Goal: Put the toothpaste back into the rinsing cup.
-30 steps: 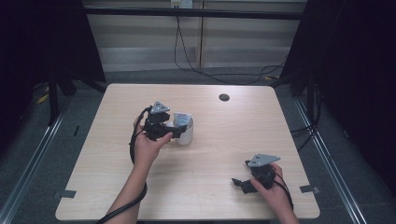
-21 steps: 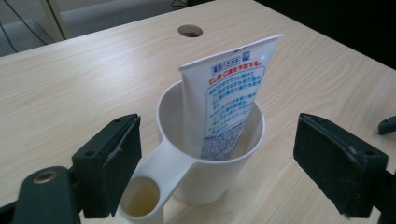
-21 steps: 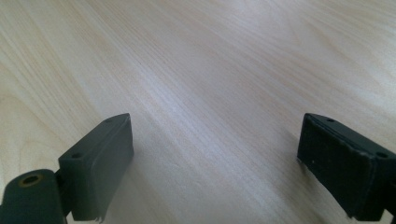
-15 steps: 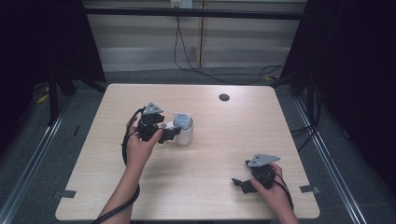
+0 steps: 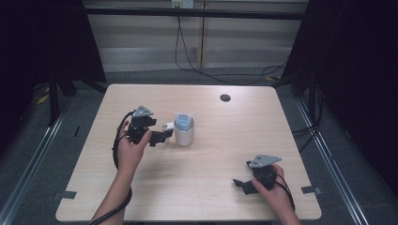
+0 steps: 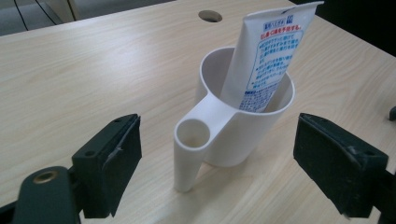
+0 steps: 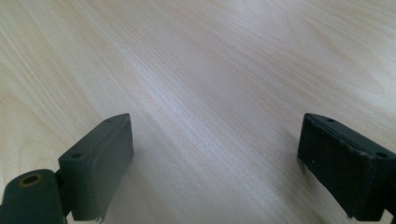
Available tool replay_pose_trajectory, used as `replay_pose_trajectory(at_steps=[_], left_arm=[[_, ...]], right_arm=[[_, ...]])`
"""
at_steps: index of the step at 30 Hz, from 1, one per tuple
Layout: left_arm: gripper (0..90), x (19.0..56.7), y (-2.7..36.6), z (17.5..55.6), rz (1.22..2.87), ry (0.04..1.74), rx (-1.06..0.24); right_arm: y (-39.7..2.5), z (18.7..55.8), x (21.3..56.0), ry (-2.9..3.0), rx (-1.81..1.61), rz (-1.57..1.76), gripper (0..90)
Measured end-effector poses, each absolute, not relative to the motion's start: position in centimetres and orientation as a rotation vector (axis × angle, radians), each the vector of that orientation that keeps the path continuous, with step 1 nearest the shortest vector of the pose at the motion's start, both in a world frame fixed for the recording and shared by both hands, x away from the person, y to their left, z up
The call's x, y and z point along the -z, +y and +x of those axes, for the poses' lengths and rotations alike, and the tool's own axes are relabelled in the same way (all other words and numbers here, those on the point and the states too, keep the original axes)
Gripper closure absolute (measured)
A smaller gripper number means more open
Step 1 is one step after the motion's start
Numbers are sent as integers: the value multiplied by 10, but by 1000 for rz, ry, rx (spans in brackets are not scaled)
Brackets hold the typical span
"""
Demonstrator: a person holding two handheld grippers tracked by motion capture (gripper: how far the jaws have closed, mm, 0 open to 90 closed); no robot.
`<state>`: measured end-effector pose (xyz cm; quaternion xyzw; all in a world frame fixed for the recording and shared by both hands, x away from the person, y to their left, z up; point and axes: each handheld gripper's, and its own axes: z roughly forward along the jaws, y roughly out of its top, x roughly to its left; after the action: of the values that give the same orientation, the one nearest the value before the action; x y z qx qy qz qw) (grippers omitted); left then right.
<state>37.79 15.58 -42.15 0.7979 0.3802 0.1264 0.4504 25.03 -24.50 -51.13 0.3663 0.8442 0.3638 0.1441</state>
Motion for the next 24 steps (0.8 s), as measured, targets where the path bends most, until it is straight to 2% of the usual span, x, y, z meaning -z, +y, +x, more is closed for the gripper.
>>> replay_pose_trajectory(at_steps=[24], left_arm=[[159, 440, 191, 363, 1983, 951, -339]], right_arm=[[-245, 250, 511, 2433, -1048, 1056, 100]])
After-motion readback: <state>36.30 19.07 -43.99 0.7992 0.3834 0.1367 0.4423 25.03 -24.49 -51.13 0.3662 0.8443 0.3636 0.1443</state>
